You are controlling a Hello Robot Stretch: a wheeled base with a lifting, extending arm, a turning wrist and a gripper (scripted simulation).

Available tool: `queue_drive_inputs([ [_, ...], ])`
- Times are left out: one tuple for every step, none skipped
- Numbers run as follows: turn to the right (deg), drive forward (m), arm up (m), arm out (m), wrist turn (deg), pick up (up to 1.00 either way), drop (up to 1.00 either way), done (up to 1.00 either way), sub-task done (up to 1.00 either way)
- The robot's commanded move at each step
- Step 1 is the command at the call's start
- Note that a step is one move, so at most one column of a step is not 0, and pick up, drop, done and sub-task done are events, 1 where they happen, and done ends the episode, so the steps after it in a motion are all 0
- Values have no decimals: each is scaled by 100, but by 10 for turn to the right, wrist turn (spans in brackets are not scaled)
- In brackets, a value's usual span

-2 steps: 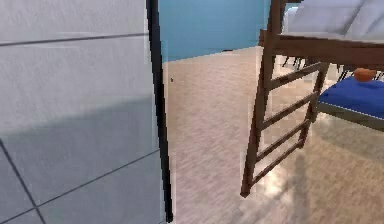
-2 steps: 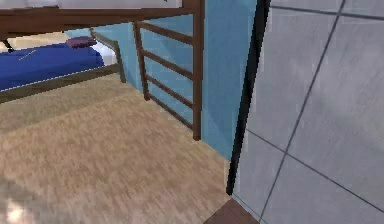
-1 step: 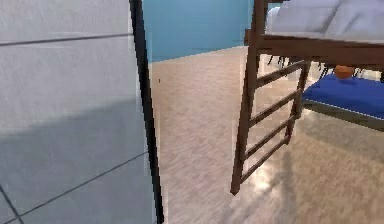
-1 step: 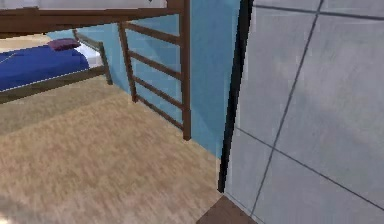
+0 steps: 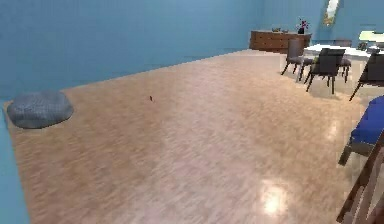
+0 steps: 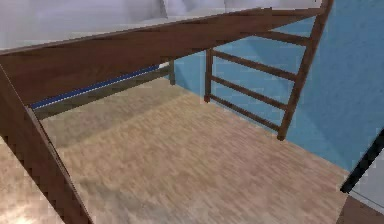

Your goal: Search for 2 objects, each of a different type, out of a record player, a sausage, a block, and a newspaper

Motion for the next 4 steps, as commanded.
queue_drive_inputs([
  [0, 25, 0, 0, 0, 0, 0, 0, 0],
  [390, 0, 0, 0, 0, 0, 0, 0, 0],
  [0, 100, 0, 0, 0, 0, 0, 0, 0],
  [0, 100, 0, 0, 0, 0, 0, 0, 0],
])
